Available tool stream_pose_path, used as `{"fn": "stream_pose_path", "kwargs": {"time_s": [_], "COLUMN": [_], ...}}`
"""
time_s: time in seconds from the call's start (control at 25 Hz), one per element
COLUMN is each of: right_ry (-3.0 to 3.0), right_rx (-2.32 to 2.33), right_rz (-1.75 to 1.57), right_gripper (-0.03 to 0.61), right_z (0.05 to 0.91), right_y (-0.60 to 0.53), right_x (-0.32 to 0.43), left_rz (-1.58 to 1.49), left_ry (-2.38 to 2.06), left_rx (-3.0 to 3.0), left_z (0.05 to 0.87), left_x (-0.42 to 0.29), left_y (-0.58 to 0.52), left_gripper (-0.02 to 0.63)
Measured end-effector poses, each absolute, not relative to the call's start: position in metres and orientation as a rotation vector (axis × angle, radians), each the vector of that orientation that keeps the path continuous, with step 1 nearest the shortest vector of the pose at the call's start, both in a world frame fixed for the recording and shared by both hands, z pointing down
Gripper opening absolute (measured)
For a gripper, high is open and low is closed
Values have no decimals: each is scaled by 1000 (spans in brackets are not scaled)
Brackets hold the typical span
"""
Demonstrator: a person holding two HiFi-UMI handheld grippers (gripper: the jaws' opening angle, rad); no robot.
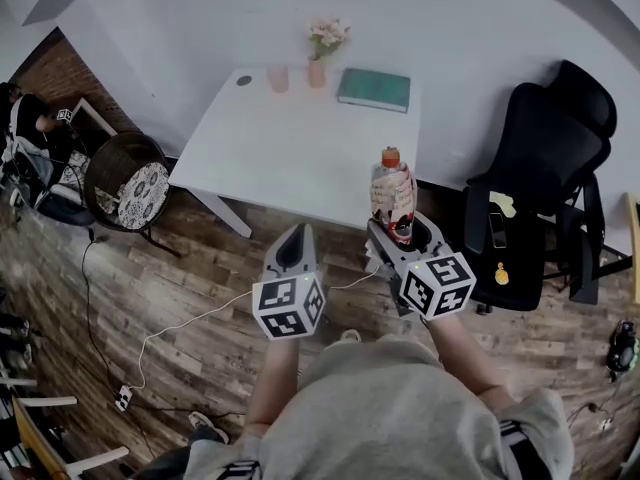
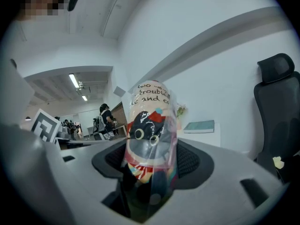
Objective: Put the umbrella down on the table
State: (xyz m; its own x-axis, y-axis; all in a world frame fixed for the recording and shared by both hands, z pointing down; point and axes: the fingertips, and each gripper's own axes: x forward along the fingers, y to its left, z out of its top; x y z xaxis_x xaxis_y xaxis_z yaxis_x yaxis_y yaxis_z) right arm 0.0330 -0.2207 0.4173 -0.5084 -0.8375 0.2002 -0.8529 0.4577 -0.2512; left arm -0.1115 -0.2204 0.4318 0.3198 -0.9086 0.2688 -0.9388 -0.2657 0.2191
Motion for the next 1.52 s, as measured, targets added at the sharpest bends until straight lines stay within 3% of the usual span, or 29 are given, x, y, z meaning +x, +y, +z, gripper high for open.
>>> {"fn": "stream_pose_path", "kwargs": {"time_s": [1.52], "right_ry": [-2304], "right_rx": [1291], "right_rz": [631], "right_gripper": [264], "right_z": [568], "right_y": [-501], "right_x": [10], "left_rz": [162], "left_ry": [-1692], "left_rx": [2102], "left_z": [473], "left_x": [-144], "left_y": [-430], "left_gripper": [8]}}
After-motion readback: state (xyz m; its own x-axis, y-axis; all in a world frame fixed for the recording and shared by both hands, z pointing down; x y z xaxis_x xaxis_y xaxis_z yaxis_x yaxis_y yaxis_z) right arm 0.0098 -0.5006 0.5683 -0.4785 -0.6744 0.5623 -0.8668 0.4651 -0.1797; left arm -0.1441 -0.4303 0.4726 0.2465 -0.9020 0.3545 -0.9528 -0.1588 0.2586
